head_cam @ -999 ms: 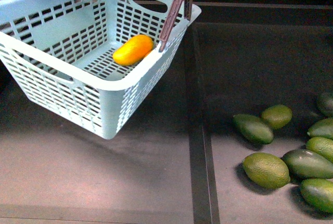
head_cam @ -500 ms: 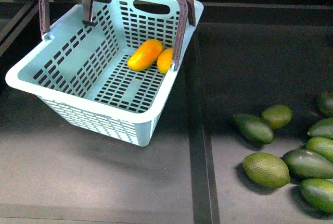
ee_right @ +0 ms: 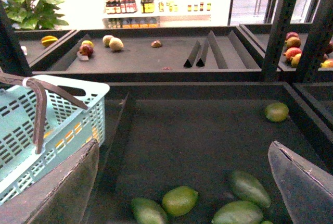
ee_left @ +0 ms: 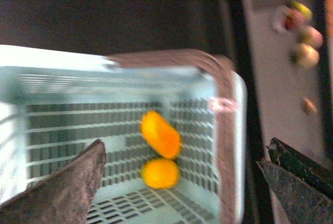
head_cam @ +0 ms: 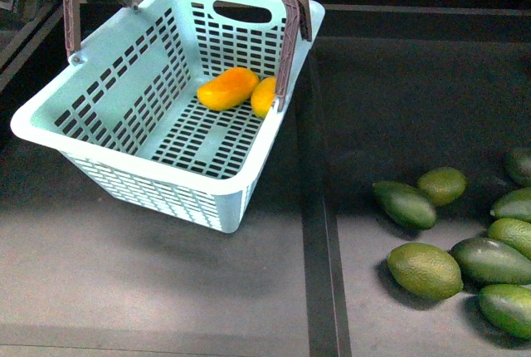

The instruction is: Pick lemon and mango into basket

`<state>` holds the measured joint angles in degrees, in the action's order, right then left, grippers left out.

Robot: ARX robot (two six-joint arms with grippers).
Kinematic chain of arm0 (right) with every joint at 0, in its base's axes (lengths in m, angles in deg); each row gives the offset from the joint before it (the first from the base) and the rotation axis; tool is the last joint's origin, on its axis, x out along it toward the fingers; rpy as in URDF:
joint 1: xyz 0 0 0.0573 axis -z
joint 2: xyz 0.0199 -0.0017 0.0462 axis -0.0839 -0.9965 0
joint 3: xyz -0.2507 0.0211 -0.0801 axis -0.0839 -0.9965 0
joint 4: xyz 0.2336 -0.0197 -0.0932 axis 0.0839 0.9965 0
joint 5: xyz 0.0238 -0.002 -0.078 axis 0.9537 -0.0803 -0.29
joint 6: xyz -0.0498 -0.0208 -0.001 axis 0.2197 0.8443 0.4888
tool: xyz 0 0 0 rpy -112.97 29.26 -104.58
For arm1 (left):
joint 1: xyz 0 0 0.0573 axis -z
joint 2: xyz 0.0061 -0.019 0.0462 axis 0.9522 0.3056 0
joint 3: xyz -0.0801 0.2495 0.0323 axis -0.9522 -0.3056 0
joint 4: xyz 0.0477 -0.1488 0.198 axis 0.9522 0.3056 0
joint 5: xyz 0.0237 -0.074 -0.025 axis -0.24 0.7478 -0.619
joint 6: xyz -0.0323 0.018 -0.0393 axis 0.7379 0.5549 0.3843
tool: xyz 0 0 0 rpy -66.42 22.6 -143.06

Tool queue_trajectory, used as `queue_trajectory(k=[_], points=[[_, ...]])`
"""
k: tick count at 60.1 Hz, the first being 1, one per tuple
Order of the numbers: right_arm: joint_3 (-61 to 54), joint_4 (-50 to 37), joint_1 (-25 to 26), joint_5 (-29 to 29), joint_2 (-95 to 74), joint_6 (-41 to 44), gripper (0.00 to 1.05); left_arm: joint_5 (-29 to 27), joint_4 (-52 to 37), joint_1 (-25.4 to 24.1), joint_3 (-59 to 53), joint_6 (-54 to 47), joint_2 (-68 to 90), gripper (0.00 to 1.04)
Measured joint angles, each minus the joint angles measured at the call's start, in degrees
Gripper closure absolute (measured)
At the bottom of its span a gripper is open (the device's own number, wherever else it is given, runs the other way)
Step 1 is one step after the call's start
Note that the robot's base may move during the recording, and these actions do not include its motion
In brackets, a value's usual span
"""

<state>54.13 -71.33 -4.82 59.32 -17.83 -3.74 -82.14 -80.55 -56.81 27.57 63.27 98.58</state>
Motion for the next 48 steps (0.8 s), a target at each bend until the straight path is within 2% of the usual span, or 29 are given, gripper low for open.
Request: queue_trajectory(k=[3, 4, 8, 9, 11, 14, 19, 22, 24, 44, 48], points=[[0.0, 0.0, 0.0, 0.0, 0.0, 0.0, 0.09, 6.4, -20.1, -1.0, -10.3, -17.2, -2.1, 0.25], [0.0, 0.0, 0.0, 0.0, 0.0, 0.0, 0.09, 7.0, -23.4, -1.2, -12.0, -20.3, -2.4, 0.27], [0.0, 0.0, 0.0, -0.1, 0.0, 0.0, 0.09, 9.7, -47.7, -2.5, -24.5, -43.7, -5.4, 0.41], [0.0, 0.0, 0.0, -0.1, 0.0, 0.0, 0.09, 9.9, -50.0, -2.7, -25.7, -46.3, -5.9, 0.43], [0.0, 0.0, 0.0, -0.1, 0.0, 0.0, 0.09, 10.6, -58.9, -3.7, -30.9, -58.1, -8.8, 0.52], [0.0, 0.0, 0.0, -0.1, 0.0, 0.0, 0.09, 11.2, -65.0, -4.9, -35.5, -68.1, -12.8, 0.62], [0.0, 0.0, 0.0, -0.1, 0.0, 0.0, 0.09, 12.6, -67.8, -6.7, -42.7, -76.4, -18.3, 0.82], [0.0, 0.0, 0.0, -0.1, 0.0, 0.0, 0.09, 14.0, -68.2, -7.4, -47.3, -78.8, -20.9, 0.96], [0.0, 0.0, 0.0, -0.1, 0.0, 0.0, 0.09, 14.3, -68.3, -7.7, -48.9, -79.3, -21.9, 1.02], [0.0, 0.0, 0.0, -0.1, 0.0, 0.0, 0.09, 17.4, -66.8, -11.2, -62.1, -80.9, -36.9, 1.01], [0.0, 0.0, 0.0, 0.0, 0.0, 0.0, 0.09, 20.8, -69.2, -13.4, -64.4, -81.0, -37.6, 1.01]])
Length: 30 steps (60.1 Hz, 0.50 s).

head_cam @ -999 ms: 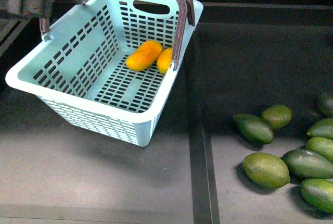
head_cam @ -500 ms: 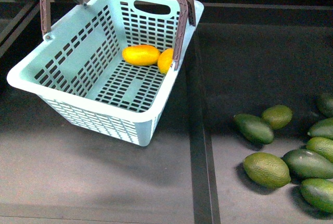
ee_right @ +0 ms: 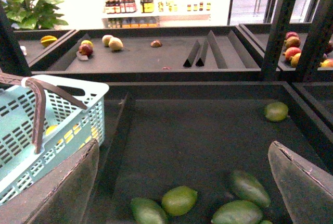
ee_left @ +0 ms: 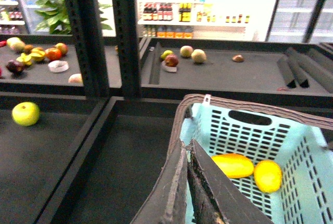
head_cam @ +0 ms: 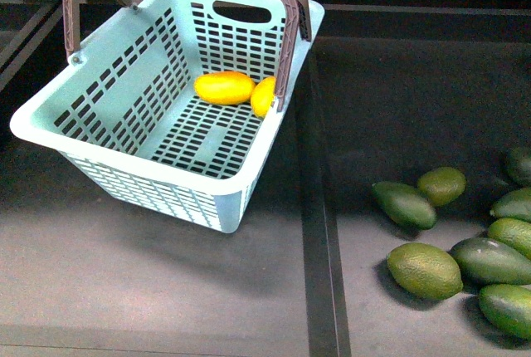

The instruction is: Pick lemon and mango into basket

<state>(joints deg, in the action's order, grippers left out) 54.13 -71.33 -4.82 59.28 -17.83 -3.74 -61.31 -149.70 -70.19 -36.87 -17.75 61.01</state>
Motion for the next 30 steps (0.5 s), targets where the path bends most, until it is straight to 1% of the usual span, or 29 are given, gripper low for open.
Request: queue_trajectory(k=[4, 13, 30], points=[[0.0, 0.0, 0.0, 0.0, 0.0, 0.0, 0.09, 0.2, 1.4, -1.6, -2.0, 0.0, -2.3, 1.01], [0.0, 0.0, 0.0, 0.0, 0.0, 0.0, 0.09, 0.5, 6.4, -1.8, -4.3, -0.1, -9.8, 1.01], [0.0, 0.0, 0.0, 0.0, 0.0, 0.0, 0.09, 0.6, 20.7, -1.8, -7.2, -0.2, -27.2, 1.01]])
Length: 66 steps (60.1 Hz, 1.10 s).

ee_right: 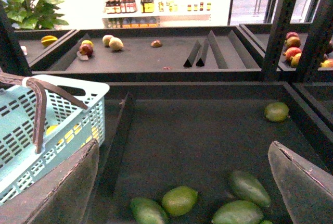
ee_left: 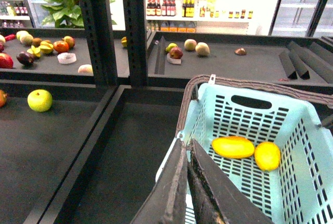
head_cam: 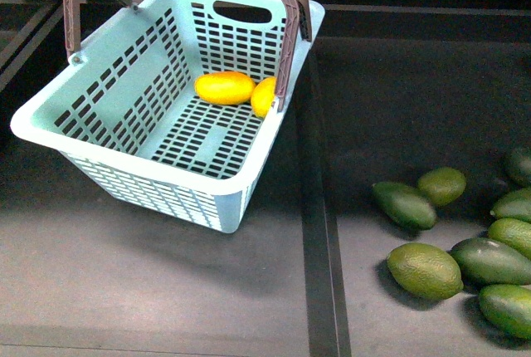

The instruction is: Pick lemon and mango into basket

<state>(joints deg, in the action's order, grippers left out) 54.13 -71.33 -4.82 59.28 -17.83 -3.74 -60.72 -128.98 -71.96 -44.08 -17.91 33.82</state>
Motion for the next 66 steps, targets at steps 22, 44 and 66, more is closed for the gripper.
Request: queue_trajectory(k=[22, 44, 66], points=[[0.0, 0.0, 0.0, 0.0, 0.0, 0.0, 0.09, 0.0, 14.7, 0.0, 0.0, 0.0, -16.1, 1.01], [0.0, 0.0, 0.0, 0.0, 0.0, 0.0, 0.09, 0.0, 25.2, 0.0, 0.0, 0.0, -26.8, 1.01], [0.0, 0.0, 0.0, 0.0, 0.0, 0.0, 0.09, 0.0, 39.0, 0.0, 0.0, 0.0, -40.2, 1.01]])
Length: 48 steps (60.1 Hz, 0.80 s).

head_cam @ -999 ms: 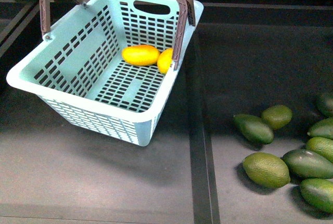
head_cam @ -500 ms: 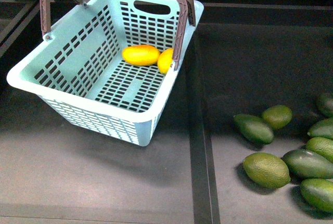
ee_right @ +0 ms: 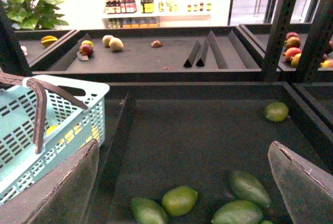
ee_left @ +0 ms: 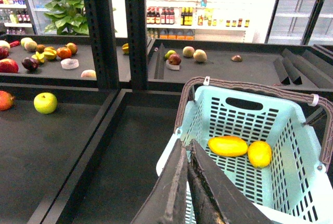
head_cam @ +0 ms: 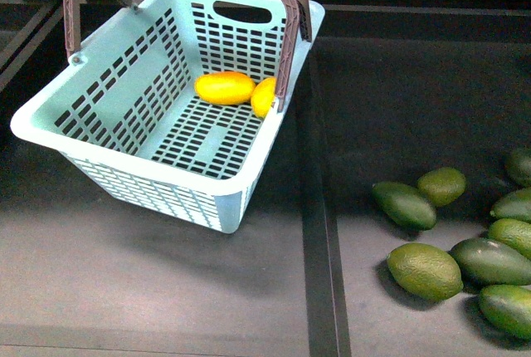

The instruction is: Pick lemon and mango into basket

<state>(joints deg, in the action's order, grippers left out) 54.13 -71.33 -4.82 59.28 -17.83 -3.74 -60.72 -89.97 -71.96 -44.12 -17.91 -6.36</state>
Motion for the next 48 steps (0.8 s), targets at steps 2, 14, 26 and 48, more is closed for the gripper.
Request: queue_trajectory(k=[2, 14, 26, 48], points=[[0.0, 0.0, 0.0, 0.0, 0.0, 0.0, 0.09, 0.0, 0.1, 0.0, 0.0, 0.0, -0.2, 1.01], [0.0, 0.0, 0.0, 0.0, 0.0, 0.0, 0.09, 0.0, 0.2, 0.0, 0.0, 0.0, -0.3, 1.01], [0.0, 0.0, 0.0, 0.0, 0.0, 0.0, 0.09, 0.0, 0.2, 0.0, 0.0, 0.0, -0.3, 1.01], [0.0, 0.0, 0.0, 0.0, 0.0, 0.0, 0.09, 0.0, 0.2, 0.0, 0.0, 0.0, -0.3, 0.47]])
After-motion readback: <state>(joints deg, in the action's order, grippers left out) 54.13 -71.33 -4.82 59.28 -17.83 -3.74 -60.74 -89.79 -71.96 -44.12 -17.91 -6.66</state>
